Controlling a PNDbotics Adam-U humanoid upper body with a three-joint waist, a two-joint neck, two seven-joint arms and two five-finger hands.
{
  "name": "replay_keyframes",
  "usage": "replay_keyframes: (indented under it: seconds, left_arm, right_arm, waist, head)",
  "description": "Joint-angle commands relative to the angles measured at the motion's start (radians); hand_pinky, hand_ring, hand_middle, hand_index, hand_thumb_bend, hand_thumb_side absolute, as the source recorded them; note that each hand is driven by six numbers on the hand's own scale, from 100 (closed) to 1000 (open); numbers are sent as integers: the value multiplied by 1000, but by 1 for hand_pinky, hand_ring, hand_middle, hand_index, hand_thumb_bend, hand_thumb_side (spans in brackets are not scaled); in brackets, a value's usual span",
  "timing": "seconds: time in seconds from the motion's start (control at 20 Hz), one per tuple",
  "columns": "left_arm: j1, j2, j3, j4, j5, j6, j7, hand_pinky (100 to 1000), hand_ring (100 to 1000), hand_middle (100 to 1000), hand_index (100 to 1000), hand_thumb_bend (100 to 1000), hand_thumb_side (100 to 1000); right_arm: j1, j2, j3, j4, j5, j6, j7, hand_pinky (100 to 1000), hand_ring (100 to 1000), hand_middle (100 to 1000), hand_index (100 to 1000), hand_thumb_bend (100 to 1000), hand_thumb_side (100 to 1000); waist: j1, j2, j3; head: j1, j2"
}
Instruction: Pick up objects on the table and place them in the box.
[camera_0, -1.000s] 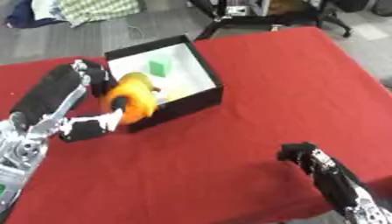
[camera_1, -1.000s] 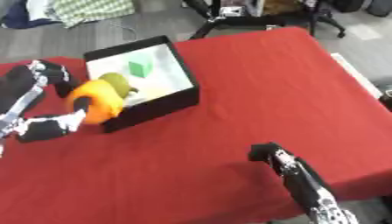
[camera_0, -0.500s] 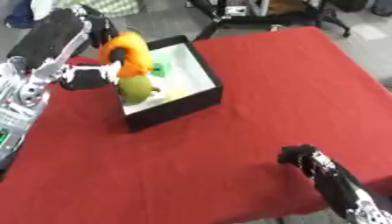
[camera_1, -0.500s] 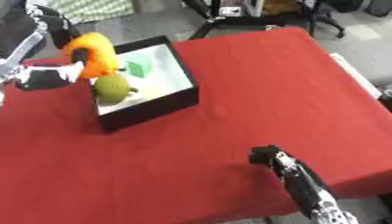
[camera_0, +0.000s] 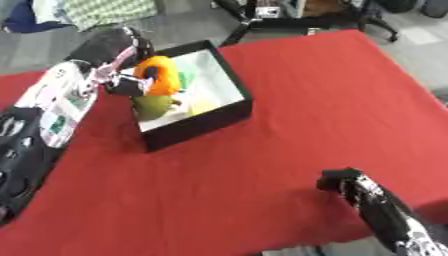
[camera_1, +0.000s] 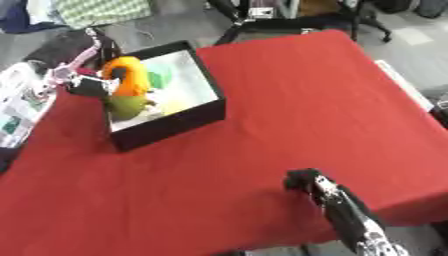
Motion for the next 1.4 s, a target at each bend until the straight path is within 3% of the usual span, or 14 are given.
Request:
replay_keyframes:
  seconds: [0.05, 0.15, 0.35, 0.5, 0.65, 0.9, 0.95, 1.2, 1.4]
  left_arm:
    - [-34, -22, 34, 75, -22, -26, 45, 750, 607, 596, 765, 100, 307]
    - [-35, -30, 38, 92, -3, -56, 72, 757, 624, 625, 793, 126, 448]
    - [-34, -32, 30, 88, 42, -87, 103, 773, 665, 703, 907, 373, 781]
    - [-27, -19, 18, 51, 75, -84, 92, 800, 715, 782, 1000, 448, 954]
    - [1, 14, 14, -34, 127, -60, 79, 814, 731, 809, 1000, 452, 1000]
    - [47, 57, 6, -170, 219, 13, 59, 815, 732, 810, 1000, 439, 1000]
    - [51, 60, 7, -181, 226, 22, 57, 805, 669, 750, 951, 100, 974]
    - [153, -13, 106, -287, 293, 92, 115, 786, 624, 706, 919, 100, 967]
    - [251, -57, 204, -384, 354, 153, 175, 784, 620, 701, 914, 100, 969]
  right_arm:
    - [-7, -2, 3, -11, -8, 0, 4, 1000, 801, 698, 797, 100, 1000]
    - [-7, -1, 2, -11, -8, 1, 4, 1000, 801, 698, 797, 100, 1000]
    - [-7, -1, 2, -12, -8, 2, 4, 1000, 802, 698, 797, 100, 1000]
    - [-8, -2, 0, -12, -8, 2, 2, 1000, 802, 698, 797, 100, 1000]
    - [-9, -1, -3, -12, -7, 1, -2, 1000, 802, 698, 797, 100, 1000]
    - [-11, -2, -5, -12, -7, 0, -5, 1000, 802, 698, 797, 100, 1000]
    - [-14, -1, -7, -14, -8, -1, -7, 1000, 802, 699, 797, 100, 1000]
    - [-40, 9, -35, -23, -17, -8, -35, 1000, 802, 699, 797, 100, 1000]
    - [-70, 3, -36, -27, -33, -17, -39, 1000, 802, 699, 797, 100, 1000]
  waist:
    - [-10, -29, -2]
    - [-10, -28, -3]
    - [-10, -27, -3]
    - [-9, -28, -3]
    - [-7, -27, 0]
    - [-5, -27, 1]
    - [-6, -24, 4]
    - [-6, -5, 83]
    - [-1, 0, 108]
  head:
    - [2, -2]
    - [2, -2]
    - [-1, -2]
    - [-3, -2]
    - [-8, -2]
    - [-9, -2]
    - [-10, -2]
    - [-30, -2]
    - [-2, -2]
